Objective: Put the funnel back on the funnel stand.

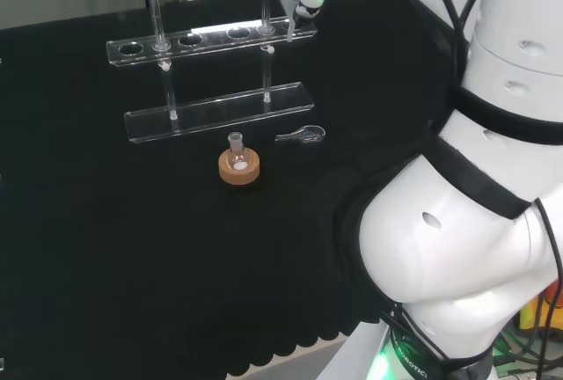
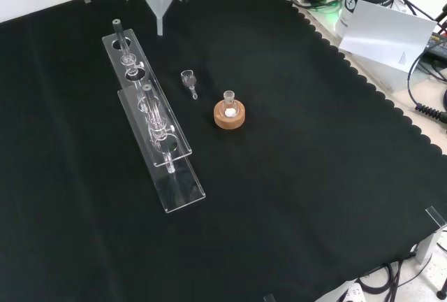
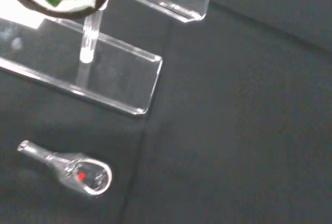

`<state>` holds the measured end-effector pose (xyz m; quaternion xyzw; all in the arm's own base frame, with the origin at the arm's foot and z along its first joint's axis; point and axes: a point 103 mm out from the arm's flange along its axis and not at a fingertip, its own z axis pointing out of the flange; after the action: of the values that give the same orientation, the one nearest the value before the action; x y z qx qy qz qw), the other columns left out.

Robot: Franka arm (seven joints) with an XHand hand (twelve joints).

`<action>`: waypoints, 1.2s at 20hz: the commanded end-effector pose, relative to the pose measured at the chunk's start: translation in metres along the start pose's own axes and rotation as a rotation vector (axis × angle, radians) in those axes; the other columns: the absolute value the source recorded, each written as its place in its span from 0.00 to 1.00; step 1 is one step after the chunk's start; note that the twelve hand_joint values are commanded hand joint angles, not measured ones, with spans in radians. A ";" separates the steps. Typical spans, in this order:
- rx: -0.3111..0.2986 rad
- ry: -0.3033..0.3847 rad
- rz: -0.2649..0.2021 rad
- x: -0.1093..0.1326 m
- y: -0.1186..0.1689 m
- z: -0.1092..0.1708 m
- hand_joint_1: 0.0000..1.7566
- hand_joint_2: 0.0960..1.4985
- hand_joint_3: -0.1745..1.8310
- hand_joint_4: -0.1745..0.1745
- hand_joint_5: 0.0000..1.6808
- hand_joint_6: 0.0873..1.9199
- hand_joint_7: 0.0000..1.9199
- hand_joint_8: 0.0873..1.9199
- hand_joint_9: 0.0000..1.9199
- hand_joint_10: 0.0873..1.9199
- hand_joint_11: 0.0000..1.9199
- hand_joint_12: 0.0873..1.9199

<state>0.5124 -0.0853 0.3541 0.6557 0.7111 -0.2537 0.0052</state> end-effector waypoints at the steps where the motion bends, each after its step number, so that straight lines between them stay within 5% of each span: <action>1: 0.025 0.015 0.001 -0.045 0.029 0.005 0.49 0.38 0.42 0.43 0.26 0.36 0.29 0.42 0.37 0.30 0.18 0.67; 24: 0.042 0.029 -0.041 -0.056 0.095 0.011 0.49 0.38 0.43 0.43 0.26 0.36 0.29 0.42 0.37 0.30 0.19 0.67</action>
<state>0.6041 -0.1411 0.3328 0.6479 0.7175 -0.2550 -0.0178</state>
